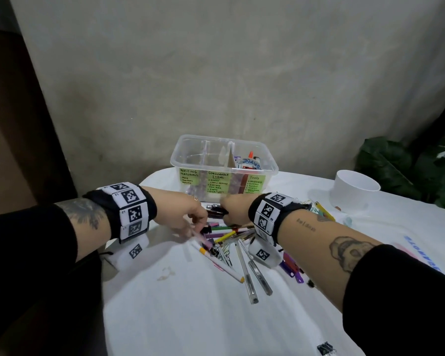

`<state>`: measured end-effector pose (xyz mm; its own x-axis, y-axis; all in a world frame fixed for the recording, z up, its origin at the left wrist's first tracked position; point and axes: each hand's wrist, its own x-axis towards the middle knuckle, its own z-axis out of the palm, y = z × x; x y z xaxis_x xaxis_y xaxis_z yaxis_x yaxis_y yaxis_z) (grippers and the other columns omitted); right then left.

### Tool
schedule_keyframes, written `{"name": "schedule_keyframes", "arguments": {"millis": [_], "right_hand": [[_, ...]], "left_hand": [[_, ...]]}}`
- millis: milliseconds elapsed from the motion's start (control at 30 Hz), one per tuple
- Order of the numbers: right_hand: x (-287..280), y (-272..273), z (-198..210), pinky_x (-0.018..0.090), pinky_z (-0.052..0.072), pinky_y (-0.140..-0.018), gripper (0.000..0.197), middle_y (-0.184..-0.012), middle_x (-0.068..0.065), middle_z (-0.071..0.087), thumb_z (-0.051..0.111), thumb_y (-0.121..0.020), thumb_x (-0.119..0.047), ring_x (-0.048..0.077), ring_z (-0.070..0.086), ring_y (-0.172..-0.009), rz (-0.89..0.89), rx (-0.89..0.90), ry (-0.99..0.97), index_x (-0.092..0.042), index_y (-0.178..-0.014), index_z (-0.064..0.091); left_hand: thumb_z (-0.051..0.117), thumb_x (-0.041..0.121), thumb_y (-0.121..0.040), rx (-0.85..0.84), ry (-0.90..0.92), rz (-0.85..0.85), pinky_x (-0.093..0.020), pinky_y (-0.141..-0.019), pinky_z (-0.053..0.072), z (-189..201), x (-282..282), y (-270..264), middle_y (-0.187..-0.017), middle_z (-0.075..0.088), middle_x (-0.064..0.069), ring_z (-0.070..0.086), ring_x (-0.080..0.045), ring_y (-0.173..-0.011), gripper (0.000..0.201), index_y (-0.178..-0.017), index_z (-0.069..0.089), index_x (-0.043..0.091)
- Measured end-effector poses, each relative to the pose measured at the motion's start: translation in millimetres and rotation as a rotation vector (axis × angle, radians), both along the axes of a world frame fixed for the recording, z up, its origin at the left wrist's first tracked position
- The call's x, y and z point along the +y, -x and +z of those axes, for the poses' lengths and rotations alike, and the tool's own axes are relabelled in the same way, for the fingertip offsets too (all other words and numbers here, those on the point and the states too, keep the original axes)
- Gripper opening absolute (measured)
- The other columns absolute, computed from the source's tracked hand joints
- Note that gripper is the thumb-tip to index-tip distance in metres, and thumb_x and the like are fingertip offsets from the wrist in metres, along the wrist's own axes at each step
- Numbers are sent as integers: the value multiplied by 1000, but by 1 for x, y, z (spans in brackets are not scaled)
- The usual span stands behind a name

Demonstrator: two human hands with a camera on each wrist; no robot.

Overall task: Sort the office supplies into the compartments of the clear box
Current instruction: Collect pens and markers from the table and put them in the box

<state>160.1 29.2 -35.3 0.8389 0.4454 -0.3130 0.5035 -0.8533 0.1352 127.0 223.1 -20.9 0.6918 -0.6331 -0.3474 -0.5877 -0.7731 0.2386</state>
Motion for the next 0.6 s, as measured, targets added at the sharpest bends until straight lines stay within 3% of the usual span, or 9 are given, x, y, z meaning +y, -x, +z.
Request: {"name": "schedule_keyframes", "arguments": {"millis": [167,267,333,400,467,533,600], "right_hand": [[-22,1,6,28,48,-62,19,-99,9,65,47,-101,-21,21,58,-76,-82,99,-325,-12,-118,49],[-36,1,19,35,51,-73,16,-102,11,63,44,-100,-16,25,60,-85,-99,54,-440,-11,-115,46],[-46,5,25,30,42,-74,10,-100,5,58,47,-99,-17,24,55,-88,-99,16,-423,-14,-108,47],[-54,10,28,26,39,-69,7,-91,0,56,51,-95,-15,21,53,-85,-120,17,-372,-15,-102,52],[-60,13,26,25,42,-63,4,-84,1,59,56,-88,-13,22,56,-81,-149,3,-305,-14,-92,57],[-64,15,19,32,52,-69,9,-89,7,66,61,-85,-13,26,62,-83,-170,-29,-267,-10,-92,64],[-67,16,13,34,55,-77,19,-96,10,69,65,-84,-16,27,64,-89,-192,-42,-281,-8,-101,67]], "left_hand": [[59,18,-95,66,303,131,-39,-78,49,14,-2,-9,-95,70,-1,60,-16,-77,14,-91,49,26],[52,15,-99,77,486,271,-36,-68,45,15,-11,-15,-82,66,-1,53,-15,-63,12,-92,45,22],[50,18,-99,16,425,317,-33,-67,44,15,-21,-16,-80,57,2,48,-16,-68,9,-93,46,23],[51,23,-97,-95,247,294,-27,-63,41,13,-33,-12,-84,57,2,48,-14,-71,6,-91,49,24],[56,29,-92,-155,117,245,-25,-61,42,8,-45,-7,-85,62,2,54,-14,-73,7,-89,58,23],[65,34,-87,-181,64,209,-23,-60,44,0,-55,-5,-80,66,7,58,-11,-71,10,-86,67,25],[71,35,-83,-168,53,195,-22,-64,49,-6,-63,-4,-81,69,9,63,-10,-74,11,-87,72,25]]}}
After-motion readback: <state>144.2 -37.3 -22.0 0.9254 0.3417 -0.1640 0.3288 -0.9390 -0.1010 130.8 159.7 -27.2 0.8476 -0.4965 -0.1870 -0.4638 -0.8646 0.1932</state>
